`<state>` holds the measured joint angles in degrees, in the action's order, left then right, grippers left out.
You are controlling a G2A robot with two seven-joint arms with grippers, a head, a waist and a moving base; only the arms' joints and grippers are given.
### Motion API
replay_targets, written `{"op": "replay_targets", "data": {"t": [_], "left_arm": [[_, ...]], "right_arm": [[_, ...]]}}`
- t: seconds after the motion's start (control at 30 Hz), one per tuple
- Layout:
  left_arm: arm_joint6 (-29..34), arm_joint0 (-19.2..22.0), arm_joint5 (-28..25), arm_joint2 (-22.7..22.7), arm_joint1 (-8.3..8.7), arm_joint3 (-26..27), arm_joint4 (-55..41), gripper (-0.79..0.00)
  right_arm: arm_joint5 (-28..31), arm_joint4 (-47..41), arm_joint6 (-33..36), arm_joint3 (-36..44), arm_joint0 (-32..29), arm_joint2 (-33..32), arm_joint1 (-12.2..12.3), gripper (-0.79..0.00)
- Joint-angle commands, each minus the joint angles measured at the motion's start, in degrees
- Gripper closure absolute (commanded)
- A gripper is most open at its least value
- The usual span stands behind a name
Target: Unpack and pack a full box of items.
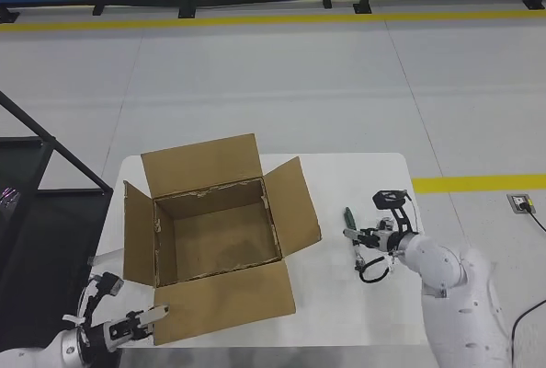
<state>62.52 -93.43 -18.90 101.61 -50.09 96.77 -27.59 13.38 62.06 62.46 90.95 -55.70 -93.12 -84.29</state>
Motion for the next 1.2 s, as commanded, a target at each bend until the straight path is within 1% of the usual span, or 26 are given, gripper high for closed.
{"op": "replay_targets", "data": {"t": [0.0, 0.13, 0.2, 0.23, 0.53, 0.9, 1.03, 1.07, 1.1, 1.13, 1.17], "left_arm": [[-3.10, -1.14, 0.70, 0.97, -0.22, 1.43, -3.33, -0.785], [-3.10, -1.14, 0.70, 0.97, -0.22, 1.43, -3.33, -0.785], [-3.10, -1.14, 0.70, 0.97, -0.22, 1.43, -3.33, -0.785], [-3.10, -1.14, 0.70, 0.97, -0.22, 1.43, -3.33, -0.785], [-3.88, -1.25, 1.00, 0.63, -0.29, 1.81, -2.76, -0.785], [-2.54, -1.88, -1.04, 0.79, -0.32, 1.18, 0.14, -0.785], [-4.26, -2.36, -0.53, 0.88, -0.51, 0.85, -0.96, -0.785], [-4.79, -2.51, -0.37, 0.81, -0.55, 0.99, -0.66, -0.619], [-5.29, -2.65, 0.04, 0.71, -0.57, 1.04, -0.14, -0.345], [-5.82, -2.73, 0.37, 0.59, -0.59, 1.23, 0.55, -0.246], [-5.92, -2.79, 0.43, 0.39, -0.61, 1.47, 1.27, -0.126]], "right_arm": [[-1.47, 0.91, 1.26, 8.48, -2.27, 2.04, 0.00, -0.785], [-3.62, 5.17, 3.34, 18.84, -4.65, 6.96, 0.09, -0.785], [-4.97, 7.79, 3.95, 22.67, -5.43, 9.83, 0.08, -0.785], [-5.25, 8.20, 4.19, 23.18, -5.53, 10.36, 0.07, -0.785], [-5.25, 8.20, 4.19, 23.18, -5.53, 10.36, 0.07, -0.785], [-5.25, 8.20, 4.19, 23.18, -5.53, 10.36, 0.07, -0.785], [-5.25, 8.20, 4.19, 23.18, -5.53, 10.36, 0.07, -0.785], [-5.25, 8.20, 4.19, 23.18, -5.53, 10.36, 0.07, -0.785], [-5.25, 8.20, 4.19, 23.18, -5.53, 10.36, 0.07, -0.785], [-5.25, 8.20, 4.19, 23.18, -5.53, 10.36, 0.07, -0.785], [-5.25, 8.20, 4.19, 23.18, -5.53, 10.36, 0.07, -0.785]]}}
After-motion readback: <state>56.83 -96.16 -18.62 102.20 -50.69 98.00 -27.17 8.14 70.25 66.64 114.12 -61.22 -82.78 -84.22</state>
